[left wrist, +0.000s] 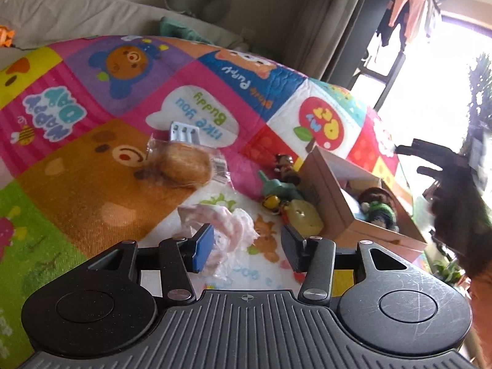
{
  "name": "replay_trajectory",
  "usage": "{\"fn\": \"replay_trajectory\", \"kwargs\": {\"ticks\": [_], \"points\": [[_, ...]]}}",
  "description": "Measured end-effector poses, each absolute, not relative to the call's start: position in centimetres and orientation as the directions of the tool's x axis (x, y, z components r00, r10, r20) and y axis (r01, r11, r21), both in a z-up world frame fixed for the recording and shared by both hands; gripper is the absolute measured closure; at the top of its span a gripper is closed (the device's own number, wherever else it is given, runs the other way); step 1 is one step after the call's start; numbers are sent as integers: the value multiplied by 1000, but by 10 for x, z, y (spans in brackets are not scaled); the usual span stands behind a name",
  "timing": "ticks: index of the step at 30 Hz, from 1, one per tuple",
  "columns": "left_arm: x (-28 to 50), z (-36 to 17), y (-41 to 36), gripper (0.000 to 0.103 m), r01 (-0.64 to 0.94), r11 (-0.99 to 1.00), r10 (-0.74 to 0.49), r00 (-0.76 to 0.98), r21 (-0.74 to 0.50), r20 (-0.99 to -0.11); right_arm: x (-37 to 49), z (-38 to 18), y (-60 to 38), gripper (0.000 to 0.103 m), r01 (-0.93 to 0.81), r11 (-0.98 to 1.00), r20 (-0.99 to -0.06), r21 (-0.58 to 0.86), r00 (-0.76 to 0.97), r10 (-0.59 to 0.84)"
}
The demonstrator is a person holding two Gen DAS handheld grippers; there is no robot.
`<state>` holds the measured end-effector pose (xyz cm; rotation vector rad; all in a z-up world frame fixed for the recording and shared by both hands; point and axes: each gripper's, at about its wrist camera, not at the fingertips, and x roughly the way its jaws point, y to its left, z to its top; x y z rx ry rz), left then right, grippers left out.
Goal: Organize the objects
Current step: 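Place the pretzel cup into the pink box and open the right tool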
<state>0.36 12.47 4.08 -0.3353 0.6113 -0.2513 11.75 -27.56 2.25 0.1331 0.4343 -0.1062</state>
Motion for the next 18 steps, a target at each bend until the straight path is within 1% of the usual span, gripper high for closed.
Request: {"fn": "replay_trajectory", "kwargs": {"ticks": [2, 3, 5, 8, 12, 14, 16, 18], "points": [[8, 42, 121, 50, 129, 920, -320, 792, -370, -520, 92, 25, -284, 3, 107, 988, -406, 111, 912, -54], [11, 43, 118, 50, 131, 922, -319, 791, -365, -522, 78, 24, -287, 0, 85, 989, -405, 122, 914, -29], [15, 43, 112, 50, 133, 928, -312, 789, -349, -529, 54, 20, -289, 0, 28, 991, -413, 133, 910, 30], [19, 47, 108, 50, 123, 945, -276, 798, -304, -535, 17, 6, -281, 0, -58, 992, -443, 111, 891, 102], [27, 53, 120, 50, 35, 967, -168, 830, -252, -531, -23, -29, -261, 0, -169, 981, -521, 94, 831, 193], [35, 54, 131, 50, -16, 970, -119, 838, -242, -533, -37, -47, -252, 0, -210, 971, -561, 117, 792, 240], [45, 52, 141, 50, -71, 969, -82, 816, -239, -573, -45, -63, -246, 0, -227, 959, -594, 170, 752, 283], [47, 48, 146, 50, -91, 961, -93, 783, -262, -614, -47, -74, -245, 0, -222, 945, -616, 238, 718, 324]]}}
